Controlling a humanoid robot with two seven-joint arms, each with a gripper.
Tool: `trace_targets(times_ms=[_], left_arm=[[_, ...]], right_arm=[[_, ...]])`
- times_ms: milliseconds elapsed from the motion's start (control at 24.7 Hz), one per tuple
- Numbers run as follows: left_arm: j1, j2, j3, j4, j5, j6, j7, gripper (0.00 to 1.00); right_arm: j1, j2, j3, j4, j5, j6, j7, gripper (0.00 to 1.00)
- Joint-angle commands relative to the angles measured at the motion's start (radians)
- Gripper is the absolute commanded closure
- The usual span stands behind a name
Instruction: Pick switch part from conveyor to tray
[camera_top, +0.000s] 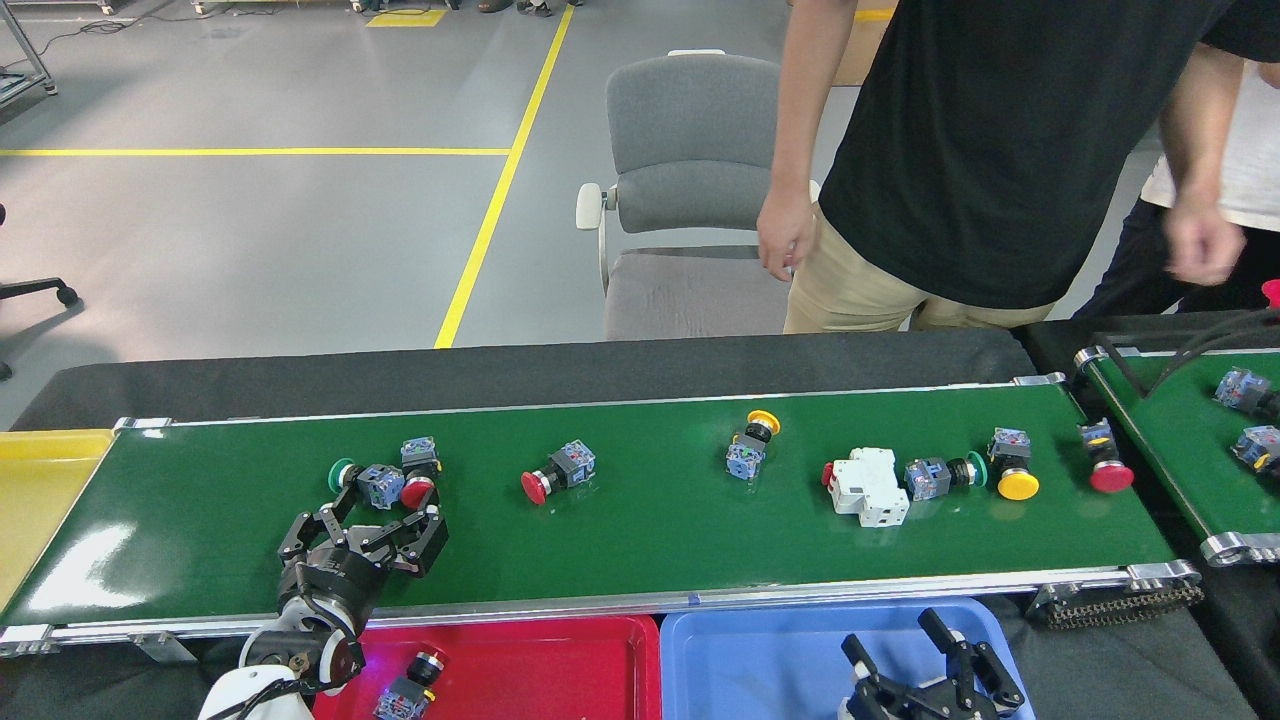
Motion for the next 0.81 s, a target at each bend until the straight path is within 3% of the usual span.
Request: trace_targets(times_ms=[0,243,445,486,688,769], left_arm=[[-0.037,0.01,0.005,0.018,-0.002,0.027,0.011,0.01],[-0.124,0.03,0.005,0.137,0.0,0.059,0.037,0.01],[-0.17,0.031,0.003,0.233,0.0,0.115,0.049,0.03],[-0.173,0.03,0.003,0.237,0.0,0.115,0.049,0.08],[-0.173,0.025,0.0,0.234,0.004,0.106,0.061,0.61],[-0.167,0.027,-0.008,0.228,0.004,0.087,0.097,0.73]], right_arm=[[-0.013,0.003,0.055,-0.03,0.011,0.143,0.007,0.02],[-0.126,0.003,0.117,-0.025,0.074,0.175,0.109,0.02],[-0.223,0.007,0.204,0.041,0.085,0.183,0.141,0.02],[-0.235,0.007,0.218,0.055,0.086,0.193,0.146,0.02],[-0.267,0.014,0.233,0.095,0.085,0.212,0.175,0.02],[-0.273,0.025,0.233,0.107,0.085,0.212,0.19,0.02]])
